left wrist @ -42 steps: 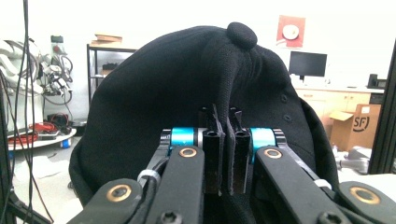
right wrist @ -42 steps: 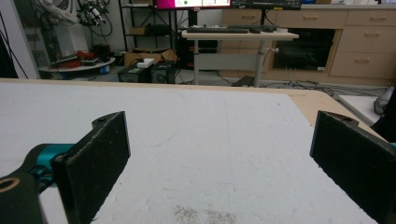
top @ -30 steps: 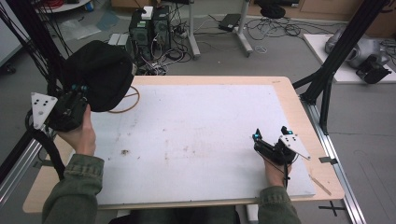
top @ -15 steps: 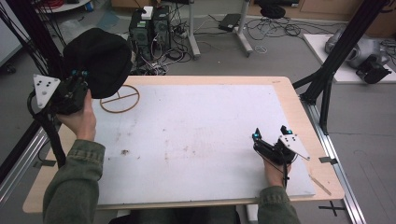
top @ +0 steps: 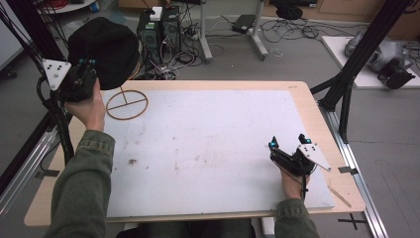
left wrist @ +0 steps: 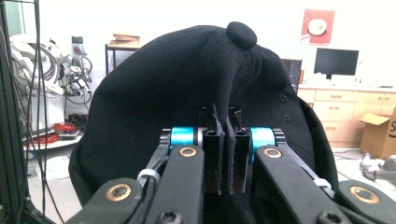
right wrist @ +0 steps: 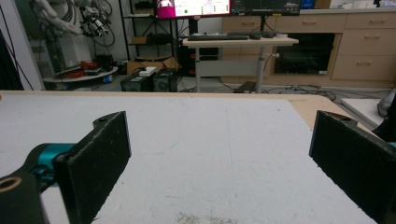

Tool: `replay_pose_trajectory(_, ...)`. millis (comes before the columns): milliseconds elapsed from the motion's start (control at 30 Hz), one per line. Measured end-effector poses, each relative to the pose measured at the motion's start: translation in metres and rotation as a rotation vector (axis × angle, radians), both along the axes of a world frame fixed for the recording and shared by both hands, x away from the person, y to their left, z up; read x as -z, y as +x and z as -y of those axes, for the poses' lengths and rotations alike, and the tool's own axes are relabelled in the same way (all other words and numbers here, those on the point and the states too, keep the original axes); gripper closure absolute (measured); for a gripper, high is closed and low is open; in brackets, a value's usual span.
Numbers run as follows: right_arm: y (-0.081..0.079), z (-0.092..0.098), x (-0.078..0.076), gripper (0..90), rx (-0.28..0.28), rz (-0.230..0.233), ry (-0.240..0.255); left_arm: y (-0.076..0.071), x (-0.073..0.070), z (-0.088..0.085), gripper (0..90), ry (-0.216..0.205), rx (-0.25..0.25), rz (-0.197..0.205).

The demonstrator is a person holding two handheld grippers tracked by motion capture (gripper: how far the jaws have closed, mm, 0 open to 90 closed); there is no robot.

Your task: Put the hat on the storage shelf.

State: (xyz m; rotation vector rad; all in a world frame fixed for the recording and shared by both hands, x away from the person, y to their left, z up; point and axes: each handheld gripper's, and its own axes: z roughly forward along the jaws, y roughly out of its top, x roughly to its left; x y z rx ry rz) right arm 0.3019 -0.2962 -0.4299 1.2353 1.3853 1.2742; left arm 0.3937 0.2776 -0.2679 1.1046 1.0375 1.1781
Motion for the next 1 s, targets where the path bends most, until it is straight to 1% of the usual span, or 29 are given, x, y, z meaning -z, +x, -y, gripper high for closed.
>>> replay_pose_trajectory(33,0.000,0.000,0.000,4.4,-0.002,0.001,-0.005,0.003,-0.002,0.000,87.4,0.006,-0.004,-0.005)
replay_pose_trajectory(100,0.000,-0.001,0.000,4.4,-0.008,-0.006,0.006,0.008,-0.004,-0.001,87.4,0.009,-0.001,-0.008)
replay_pose_trajectory(267,0.001,-0.001,0.001,4.4,-0.012,-0.003,0.004,0.021,-0.008,-0.004,87.4,-0.007,-0.017,-0.023)
replay_pose_trajectory(300,0.001,-0.001,0.001,4.4,-0.013,0.000,-0.001,0.025,-0.010,-0.005,87.4,-0.003,-0.020,-0.030)
replay_pose_trajectory(333,0.001,-0.001,0.001,4.4,-0.015,-0.008,0.005,0.028,-0.011,-0.006,87.4,0.001,-0.022,-0.033)
replay_pose_trajectory(400,0.001,-0.002,0.001,4.4,-0.016,-0.007,0.005,0.033,-0.015,-0.006,87.4,0.008,-0.018,-0.044)
replay_pose_trajectory(500,0.002,-0.001,0.002,4.4,-0.020,-0.010,0.002,0.037,-0.019,-0.006,87.4,0.003,-0.009,-0.049)
replay_pose_trajectory(600,0.001,-0.001,0.001,4.4,-0.021,-0.009,0.006,0.043,-0.023,-0.006,87.4,0.001,-0.005,-0.077)
replay_pose_trajectory(633,0.001,-0.001,0.001,4.4,-0.020,-0.010,0.009,0.045,-0.024,-0.007,87.4,0.001,-0.005,-0.099)
replay_pose_trajectory(700,0.001,-0.001,0.001,4.4,-0.021,-0.012,0.013,0.048,-0.025,-0.007,87.5,0.012,-0.009,-0.121)
replay_pose_trajectory(767,0.001,-0.002,0.001,4.4,-0.023,-0.012,0.013,0.052,-0.024,-0.008,87.5,0.020,-0.015,-0.154)
replay_pose_trajectory(833,0.001,-0.002,0.001,4.4,-0.023,-0.012,0.014,0.053,-0.022,-0.010,87.5,0.008,-0.013,-0.177)
replay_pose_trajectory(933,0.001,-0.001,0.001,4.4,-0.023,-0.013,0.020,0.055,-0.020,-0.013,87.5,0.000,-0.013,-0.209)
replay_pose_trajectory(1000,0.000,0.000,0.001,4.4,-0.019,-0.011,0.019,0.055,-0.019,-0.013,87.4,-0.004,-0.013,-0.219)
